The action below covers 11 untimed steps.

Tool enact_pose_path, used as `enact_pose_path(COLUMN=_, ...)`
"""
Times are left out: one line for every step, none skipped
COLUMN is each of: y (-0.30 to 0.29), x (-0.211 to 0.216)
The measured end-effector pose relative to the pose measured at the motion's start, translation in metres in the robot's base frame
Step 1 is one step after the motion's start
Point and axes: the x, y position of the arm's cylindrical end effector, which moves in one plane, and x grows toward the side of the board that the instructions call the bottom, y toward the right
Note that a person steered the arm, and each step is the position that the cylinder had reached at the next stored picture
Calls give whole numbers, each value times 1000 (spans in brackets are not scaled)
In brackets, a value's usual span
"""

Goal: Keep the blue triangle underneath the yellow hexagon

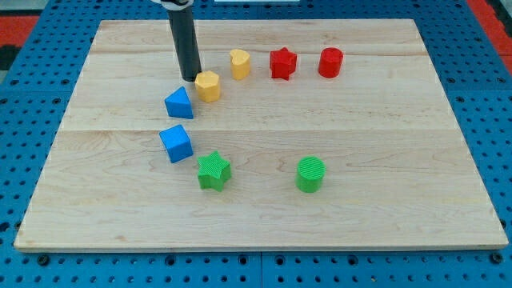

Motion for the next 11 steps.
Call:
enact_pose_path(y=14, x=1)
enact_pose_path(y=34, x=1)
enact_pose_path(y=18, x=0)
enact_pose_path(y=-37, x=-20)
enact_pose_path(y=-81, x=-27)
enact_pose_path(y=-98, x=32)
enact_pose_path(y=-95, x=98)
enact_pose_path(y=-89, x=144)
enact_pose_path(y=-89, x=145)
enact_pose_path(y=-126, x=115)
enact_pose_path(y=-134, x=37)
